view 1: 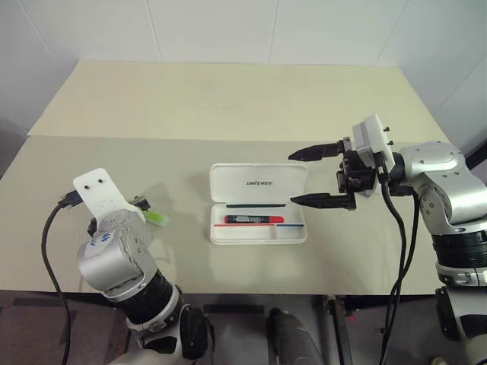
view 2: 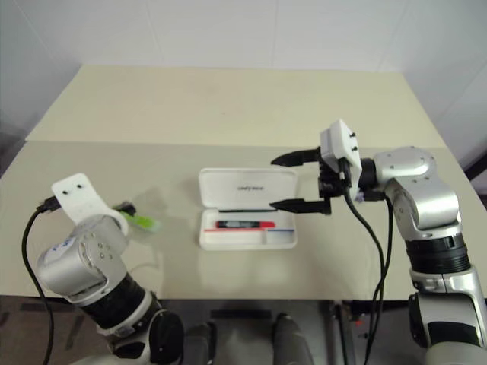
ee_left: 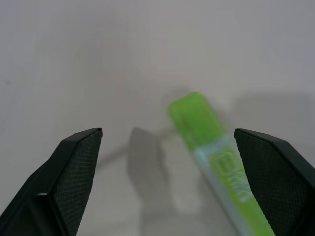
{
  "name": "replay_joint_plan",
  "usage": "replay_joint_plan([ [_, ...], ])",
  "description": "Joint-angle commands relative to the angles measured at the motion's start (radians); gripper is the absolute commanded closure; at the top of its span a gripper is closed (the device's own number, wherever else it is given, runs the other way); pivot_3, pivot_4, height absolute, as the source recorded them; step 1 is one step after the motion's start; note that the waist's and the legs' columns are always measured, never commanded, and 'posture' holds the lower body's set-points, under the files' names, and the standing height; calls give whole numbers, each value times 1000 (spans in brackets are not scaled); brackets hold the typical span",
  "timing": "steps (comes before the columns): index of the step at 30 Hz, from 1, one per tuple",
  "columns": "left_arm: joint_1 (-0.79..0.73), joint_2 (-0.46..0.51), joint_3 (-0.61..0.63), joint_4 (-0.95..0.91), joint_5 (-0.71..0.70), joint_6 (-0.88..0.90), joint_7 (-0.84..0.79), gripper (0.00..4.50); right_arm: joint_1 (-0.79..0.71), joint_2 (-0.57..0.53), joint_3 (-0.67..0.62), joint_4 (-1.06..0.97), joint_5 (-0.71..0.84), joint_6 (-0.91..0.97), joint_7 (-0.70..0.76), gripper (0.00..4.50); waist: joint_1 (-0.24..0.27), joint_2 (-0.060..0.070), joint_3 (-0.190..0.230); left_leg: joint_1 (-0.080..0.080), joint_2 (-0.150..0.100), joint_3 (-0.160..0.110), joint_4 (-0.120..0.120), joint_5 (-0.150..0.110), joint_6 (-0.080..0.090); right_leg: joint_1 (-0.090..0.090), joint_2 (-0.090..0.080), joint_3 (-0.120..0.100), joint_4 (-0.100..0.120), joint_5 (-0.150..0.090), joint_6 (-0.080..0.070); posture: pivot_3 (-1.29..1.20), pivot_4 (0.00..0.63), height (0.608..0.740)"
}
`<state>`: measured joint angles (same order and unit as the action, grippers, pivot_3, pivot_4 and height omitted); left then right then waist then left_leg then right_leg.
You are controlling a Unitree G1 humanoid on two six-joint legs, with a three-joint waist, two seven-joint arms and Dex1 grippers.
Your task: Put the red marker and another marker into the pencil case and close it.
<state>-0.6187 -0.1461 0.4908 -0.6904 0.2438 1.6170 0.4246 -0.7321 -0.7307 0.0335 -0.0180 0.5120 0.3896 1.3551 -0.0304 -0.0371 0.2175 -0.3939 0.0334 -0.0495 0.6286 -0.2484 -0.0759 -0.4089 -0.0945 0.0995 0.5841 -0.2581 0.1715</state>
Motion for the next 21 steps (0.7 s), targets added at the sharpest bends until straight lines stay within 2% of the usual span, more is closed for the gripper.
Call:
replay_joint_plan([
  [1,-13,-68,2,24,9,-3,-38,0,-28,-2,-12,-16,6,-10,7,18,0,0,0,0,0,0,0,0,0,0,0,0,0,0,0,0,150,740],
  [5,-39,-54,0,72,14,-3,-62,0,-32,-2,-15,-23,8,-8,2,18,-1,0,0,0,0,0,0,0,0,0,0,0,0,0,0,0,150,740],
  [11,-64,-103,7,104,28,-3,-53,0,-17,0,-21,-46,14,-1,-15,18,0,0,0,0,0,0,0,0,0,0,0,0,0,0,0,0,150,740],
  [17,-96,-100,30,137,21,-3,-54,0,-21,4,-24,-46,13,-4,-26,18,-1,0,0,1,0,0,1,0,0,0,0,0,1,0,0,0,150,740],
  [21,-93,-114,52,128,18,-3,-67,888,-25,6,-24,-47,15,-4,-29,0,-3,0,0,1,0,0,1,0,0,0,0,0,1,0,0,0,150,740],
])
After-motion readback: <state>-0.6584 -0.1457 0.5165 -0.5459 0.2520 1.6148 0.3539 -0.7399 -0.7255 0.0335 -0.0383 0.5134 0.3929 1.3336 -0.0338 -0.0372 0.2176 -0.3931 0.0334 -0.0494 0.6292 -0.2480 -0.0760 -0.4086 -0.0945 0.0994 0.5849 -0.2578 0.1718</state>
